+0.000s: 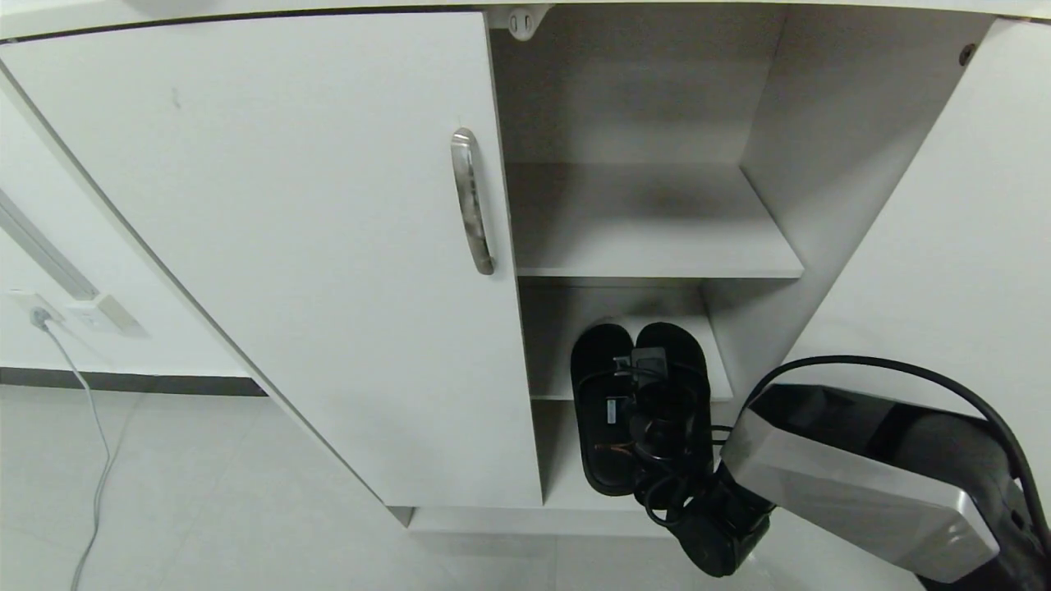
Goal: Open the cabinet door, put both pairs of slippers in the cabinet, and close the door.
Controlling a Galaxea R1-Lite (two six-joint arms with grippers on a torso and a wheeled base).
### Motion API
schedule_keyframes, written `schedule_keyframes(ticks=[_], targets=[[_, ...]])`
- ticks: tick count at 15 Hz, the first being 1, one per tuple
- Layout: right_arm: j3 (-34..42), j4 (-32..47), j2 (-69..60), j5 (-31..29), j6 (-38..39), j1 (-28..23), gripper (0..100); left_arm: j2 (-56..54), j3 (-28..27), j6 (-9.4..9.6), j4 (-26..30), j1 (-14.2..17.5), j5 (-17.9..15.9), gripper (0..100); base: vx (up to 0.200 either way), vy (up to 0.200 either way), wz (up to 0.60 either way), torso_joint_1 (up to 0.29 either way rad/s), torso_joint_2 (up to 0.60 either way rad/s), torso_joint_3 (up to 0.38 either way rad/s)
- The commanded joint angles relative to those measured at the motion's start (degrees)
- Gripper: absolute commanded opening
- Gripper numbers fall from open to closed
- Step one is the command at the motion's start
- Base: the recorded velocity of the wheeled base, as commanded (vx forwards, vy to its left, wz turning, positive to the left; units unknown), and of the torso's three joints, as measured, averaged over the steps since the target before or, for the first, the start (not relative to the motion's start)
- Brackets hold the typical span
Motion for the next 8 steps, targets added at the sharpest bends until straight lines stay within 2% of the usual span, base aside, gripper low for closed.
schedule_keyframes(ticks=[1,4,8], targets=[[-5.22,5.57,-0.02,0.45,2.01,-1.02,0,0.07,0.01,0.02,-0.01,0.01,0.01,0,0.000,0.000,0.00,0.000,0.00,0.000],[-13.92,17.17,0.86,2.65,5.00,-2.26,0,0.07,0.01,-0.07,-0.01,0.01,0.45,0,0.000,0.000,0.00,0.000,0.00,0.000],[-22.53,22.62,3.76,3.71,5.00,-3.93,0,0.07,0.01,0.02,-0.01,0.01,0.45,0,0.000,0.000,0.00,0.000,0.00,0.000]])
